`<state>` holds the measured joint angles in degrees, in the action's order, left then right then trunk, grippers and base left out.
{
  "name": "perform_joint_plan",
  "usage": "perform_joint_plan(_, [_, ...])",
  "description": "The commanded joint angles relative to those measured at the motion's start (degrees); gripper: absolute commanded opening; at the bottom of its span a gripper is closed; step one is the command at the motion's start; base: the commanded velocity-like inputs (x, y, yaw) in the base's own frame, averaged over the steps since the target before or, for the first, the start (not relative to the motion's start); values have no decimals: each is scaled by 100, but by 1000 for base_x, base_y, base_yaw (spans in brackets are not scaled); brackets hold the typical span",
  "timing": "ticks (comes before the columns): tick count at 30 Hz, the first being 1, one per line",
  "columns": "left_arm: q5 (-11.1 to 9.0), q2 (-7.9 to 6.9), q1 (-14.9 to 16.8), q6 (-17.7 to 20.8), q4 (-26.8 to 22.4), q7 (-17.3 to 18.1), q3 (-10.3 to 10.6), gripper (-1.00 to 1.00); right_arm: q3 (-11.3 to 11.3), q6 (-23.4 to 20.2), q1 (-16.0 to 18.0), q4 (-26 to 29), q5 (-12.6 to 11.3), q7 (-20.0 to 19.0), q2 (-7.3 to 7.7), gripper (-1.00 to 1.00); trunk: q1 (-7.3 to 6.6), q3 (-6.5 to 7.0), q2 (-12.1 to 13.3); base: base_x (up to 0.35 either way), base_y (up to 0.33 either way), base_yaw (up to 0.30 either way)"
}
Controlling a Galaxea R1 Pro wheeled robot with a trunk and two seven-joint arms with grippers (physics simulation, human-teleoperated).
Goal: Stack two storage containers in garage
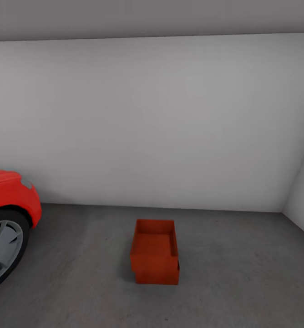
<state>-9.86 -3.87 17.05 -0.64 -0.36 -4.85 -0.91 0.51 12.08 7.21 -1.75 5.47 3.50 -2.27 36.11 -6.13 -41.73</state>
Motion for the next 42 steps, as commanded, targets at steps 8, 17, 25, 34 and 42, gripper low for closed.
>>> perform_joint_plan(8, [-45, 106, 0, -9, 18, -7, -12, 100, 2, 31, 9, -19, 53, 37, 6, 100, 1, 65, -7, 0, 0, 0])
perform_joint_plan(17, [-78, 251, -688, -311, 35, -5, -15, 100, 0, 31, 9, -19, 48, 33, 12, 100, 1, 147, -7, 0, 0, 0])
perform_joint_plan(25, [-77, 276, -720, -372, 36, -7, -15, 100, -7, 31, 9, -19, 20, 16, 46, 100, 1, 221, -7, 0, 0, 0])
perform_joint_plan(34, [-77, 282, -723, -394, 36, -7, -15, 100, -7, 23, 9, -19, 16, -123, 67, 100, 1, 303, -7, 0, 0, 0])
perform_joint_plan(42, [-77, 282, -725, -414, 36, -7, -15, 100, -7, 22, 9, -19, 16, -130, 68, 100, 1, 377, -7, 0, 0, 0])
